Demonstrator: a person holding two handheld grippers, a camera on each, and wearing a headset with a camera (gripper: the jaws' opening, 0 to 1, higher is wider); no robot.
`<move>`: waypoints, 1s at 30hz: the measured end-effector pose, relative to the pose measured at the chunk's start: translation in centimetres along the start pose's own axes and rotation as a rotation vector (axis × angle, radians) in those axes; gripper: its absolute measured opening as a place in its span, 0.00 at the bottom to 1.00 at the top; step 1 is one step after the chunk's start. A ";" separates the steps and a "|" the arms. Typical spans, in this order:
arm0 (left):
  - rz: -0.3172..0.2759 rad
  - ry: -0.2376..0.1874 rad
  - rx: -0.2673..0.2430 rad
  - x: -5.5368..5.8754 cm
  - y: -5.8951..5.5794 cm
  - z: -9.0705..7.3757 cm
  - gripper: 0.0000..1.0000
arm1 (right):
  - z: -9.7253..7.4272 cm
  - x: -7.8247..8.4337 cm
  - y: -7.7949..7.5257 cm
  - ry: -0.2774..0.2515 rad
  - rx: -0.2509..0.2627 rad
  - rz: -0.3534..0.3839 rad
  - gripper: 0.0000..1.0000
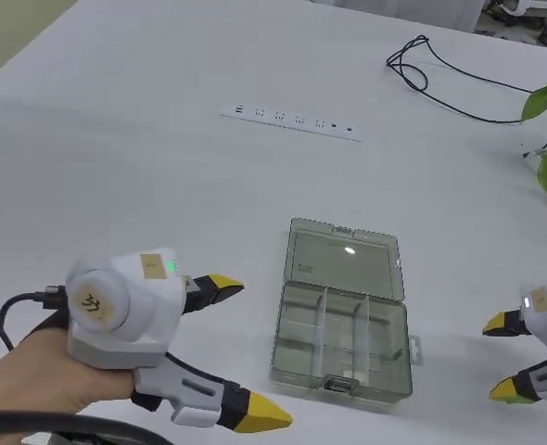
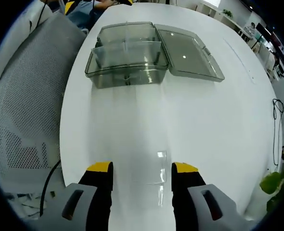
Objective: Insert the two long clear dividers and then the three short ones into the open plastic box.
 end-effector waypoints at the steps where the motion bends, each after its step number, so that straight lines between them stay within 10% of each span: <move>1: 0.000 0.001 -0.001 0.0 0.0 0.0 0.98 | 0.1 0.1 0.0 0.006 0.000 -0.005 0.49; 30: 0.011 0.005 0.010 -0.1 -0.3 -0.2 0.97 | 0.9 1.2 -0.8 0.031 0.020 0.006 0.33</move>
Point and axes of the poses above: the centre of the closed fingertips' face, and the gripper's own axes: z roughly forward along the fingers, y roughly to its left, x roughly out of its underside, the point moved 6 cm from there along -z, roughly backward along the fingers
